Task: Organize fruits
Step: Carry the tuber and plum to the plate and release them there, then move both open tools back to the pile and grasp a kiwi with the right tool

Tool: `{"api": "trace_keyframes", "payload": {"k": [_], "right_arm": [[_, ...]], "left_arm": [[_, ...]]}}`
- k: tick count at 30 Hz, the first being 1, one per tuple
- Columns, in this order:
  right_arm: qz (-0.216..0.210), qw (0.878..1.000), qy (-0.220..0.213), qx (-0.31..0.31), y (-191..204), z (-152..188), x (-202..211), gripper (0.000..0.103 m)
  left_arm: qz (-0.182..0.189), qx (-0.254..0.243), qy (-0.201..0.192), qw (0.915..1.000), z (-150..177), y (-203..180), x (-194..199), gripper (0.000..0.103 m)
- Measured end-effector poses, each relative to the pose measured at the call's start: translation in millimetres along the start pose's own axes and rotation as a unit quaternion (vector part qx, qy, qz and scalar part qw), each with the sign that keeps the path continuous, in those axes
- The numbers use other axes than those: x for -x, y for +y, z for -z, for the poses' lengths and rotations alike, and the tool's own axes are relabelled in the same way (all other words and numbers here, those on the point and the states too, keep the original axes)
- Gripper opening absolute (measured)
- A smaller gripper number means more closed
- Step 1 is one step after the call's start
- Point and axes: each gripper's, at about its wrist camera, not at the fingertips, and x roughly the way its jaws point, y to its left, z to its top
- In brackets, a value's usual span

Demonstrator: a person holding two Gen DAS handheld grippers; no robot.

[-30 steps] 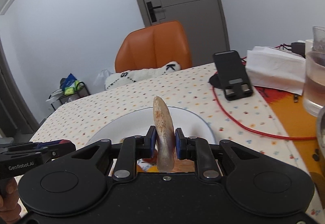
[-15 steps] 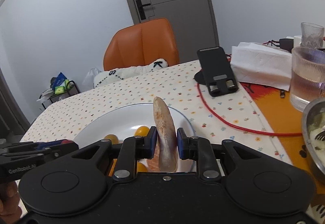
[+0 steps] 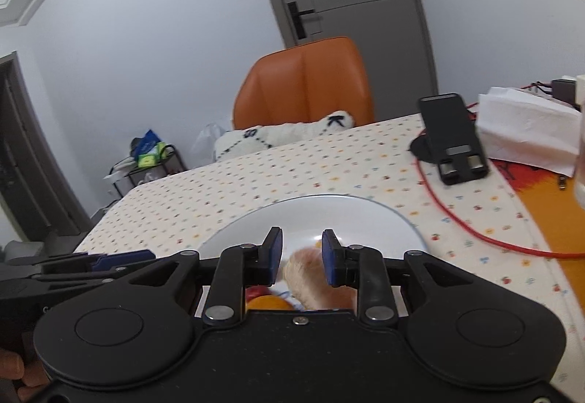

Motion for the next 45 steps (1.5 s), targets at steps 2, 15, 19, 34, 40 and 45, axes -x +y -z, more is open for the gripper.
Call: {"api": "trace_keyframes", "payload": {"k": [2,15,19,34,40,45], "right_arm": [[-0.002,1.0,-0.002,0.003,4,0,1,0.026],[-0.018,1.0,0.005,0.009,24,1,-4,0.038],[-0.024,1.0,0.006,0.016,35,2,-8,0.05],[-0.06,0.997,0.021,0.037,71,8,-23,0.073],[-0.071,0.996,0.029,0.047,83,10,-29,0.079],[-0.081,0.994,0.036,0.058,95,12,-36,0.081]], "left_arm": [[-0.004,0.001,-0.002,1.0,0,3,3,0.045],[-0.039,0.011,-0.012,0.9991,2,32,24,0.074],[-0.055,0.017,-0.017,0.9982,3,44,33,0.08],[-0.092,0.044,0.001,0.9948,23,83,43,0.085],[-0.091,0.046,0.005,0.9948,31,91,44,0.085],[-0.096,0.05,0.011,0.9941,34,100,45,0.085]]}}
